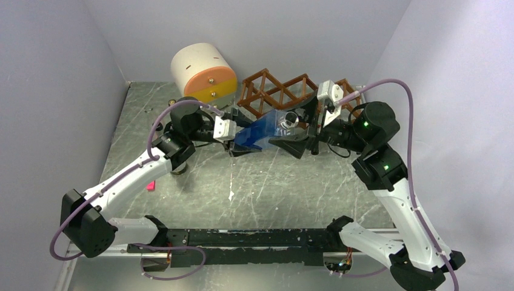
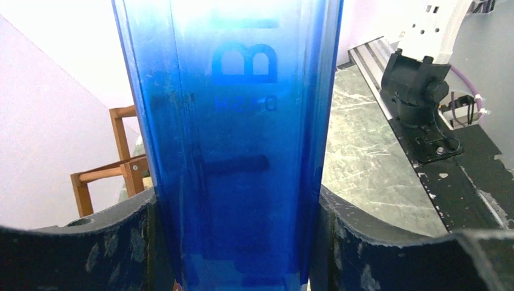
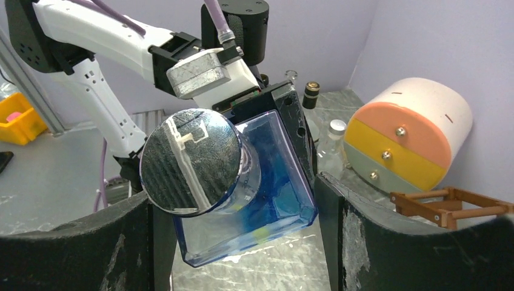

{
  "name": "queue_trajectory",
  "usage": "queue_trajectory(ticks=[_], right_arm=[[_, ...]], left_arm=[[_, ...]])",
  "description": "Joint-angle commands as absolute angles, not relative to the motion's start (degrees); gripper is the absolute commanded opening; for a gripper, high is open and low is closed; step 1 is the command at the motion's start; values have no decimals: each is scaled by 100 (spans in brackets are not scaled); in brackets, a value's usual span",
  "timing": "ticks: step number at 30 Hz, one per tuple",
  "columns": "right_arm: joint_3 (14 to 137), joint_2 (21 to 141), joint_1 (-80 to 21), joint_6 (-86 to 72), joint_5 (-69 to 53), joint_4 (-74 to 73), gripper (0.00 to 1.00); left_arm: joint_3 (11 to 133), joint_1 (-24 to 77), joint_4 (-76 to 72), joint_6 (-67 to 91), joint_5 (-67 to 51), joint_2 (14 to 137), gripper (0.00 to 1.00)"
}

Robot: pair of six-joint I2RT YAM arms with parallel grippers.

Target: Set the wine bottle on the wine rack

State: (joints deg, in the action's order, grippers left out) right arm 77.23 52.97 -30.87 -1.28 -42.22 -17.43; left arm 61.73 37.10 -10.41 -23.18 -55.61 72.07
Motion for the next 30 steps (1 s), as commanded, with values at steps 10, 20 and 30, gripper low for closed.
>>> queue_trajectory(ticks=[10, 20, 30], right_arm=[[7749, 4363, -3024, 313, -3528, -2132, 93], [8165, 4540, -3022, -381, -3120, -2183, 94], [11134, 6540, -3026, -1309, -1538, -4395, 85]], left_arm=[[6719, 2891, -1519, -3272, -4868, 7175, 7], [6673, 2873, -1583, -4123, -4675, 7192, 7], [7073, 3025, -1398, -4948, -4972, 7542, 7]])
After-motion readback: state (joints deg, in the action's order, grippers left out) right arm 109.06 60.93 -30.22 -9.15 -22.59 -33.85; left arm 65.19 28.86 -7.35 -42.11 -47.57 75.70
